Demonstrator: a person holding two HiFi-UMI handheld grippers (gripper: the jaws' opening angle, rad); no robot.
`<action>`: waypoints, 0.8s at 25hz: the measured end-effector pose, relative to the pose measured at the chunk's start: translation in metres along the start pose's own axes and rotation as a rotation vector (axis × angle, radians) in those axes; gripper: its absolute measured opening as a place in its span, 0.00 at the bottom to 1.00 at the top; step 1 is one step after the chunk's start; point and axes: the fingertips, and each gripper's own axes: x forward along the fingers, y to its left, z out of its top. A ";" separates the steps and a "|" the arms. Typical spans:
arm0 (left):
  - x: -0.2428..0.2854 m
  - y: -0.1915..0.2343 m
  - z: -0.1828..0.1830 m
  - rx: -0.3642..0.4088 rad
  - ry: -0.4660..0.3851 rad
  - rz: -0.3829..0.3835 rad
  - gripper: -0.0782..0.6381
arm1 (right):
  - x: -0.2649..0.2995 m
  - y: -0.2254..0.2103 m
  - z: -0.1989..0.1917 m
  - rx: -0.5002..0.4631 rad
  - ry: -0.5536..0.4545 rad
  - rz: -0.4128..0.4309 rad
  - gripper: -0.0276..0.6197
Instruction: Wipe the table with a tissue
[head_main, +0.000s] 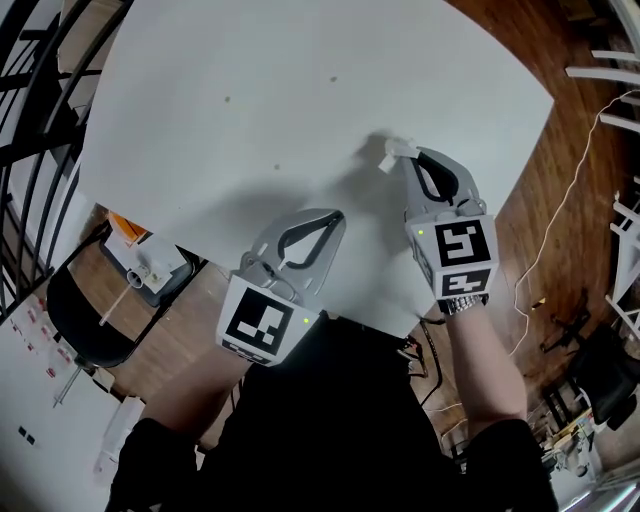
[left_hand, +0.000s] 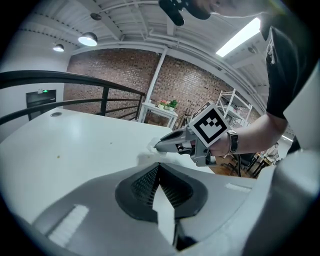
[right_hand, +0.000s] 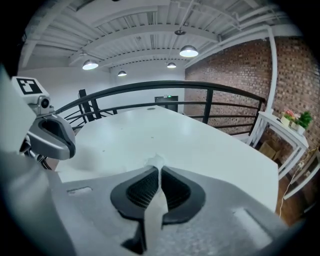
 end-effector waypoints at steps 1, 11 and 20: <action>0.001 0.002 0.001 0.004 0.002 -0.003 0.12 | 0.004 -0.001 -0.001 -0.002 0.009 -0.003 0.05; 0.005 0.019 -0.002 -0.001 0.027 -0.011 0.12 | 0.030 -0.007 -0.012 -0.036 0.086 -0.038 0.05; -0.001 0.025 -0.008 -0.013 0.032 -0.015 0.12 | 0.032 0.002 -0.012 -0.055 0.095 -0.064 0.05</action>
